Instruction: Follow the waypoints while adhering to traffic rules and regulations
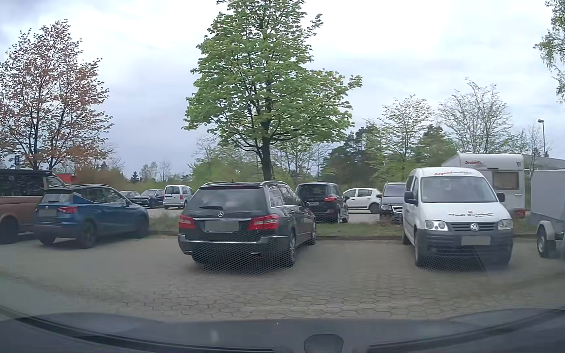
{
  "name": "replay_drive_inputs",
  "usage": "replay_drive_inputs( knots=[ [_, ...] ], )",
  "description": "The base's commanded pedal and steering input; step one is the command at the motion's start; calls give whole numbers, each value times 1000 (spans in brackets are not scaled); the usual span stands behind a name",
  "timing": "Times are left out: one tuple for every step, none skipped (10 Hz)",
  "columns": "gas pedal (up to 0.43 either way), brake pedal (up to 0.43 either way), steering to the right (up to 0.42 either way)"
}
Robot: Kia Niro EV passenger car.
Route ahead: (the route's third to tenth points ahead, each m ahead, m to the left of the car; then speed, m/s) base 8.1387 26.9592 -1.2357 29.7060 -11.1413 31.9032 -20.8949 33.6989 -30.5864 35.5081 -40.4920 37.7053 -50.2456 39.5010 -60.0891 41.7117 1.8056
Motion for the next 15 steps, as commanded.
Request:
replay_drive_inputs(
  knots=[
    [39,0,-671],
    [39,0,-689],
    [39,0,-710],
    [39,0,-724],
    [39,0,-741],
    [39,0,-754],
    [39,0,-760],
    [39,0,-760],
    [39,0,-760],
    [39,0,-760],
    [39,0,-760],
    [39,0,-759],
    [39,0,-759],
    [39,0,-758],
    [39,0,-758]
  ],
)
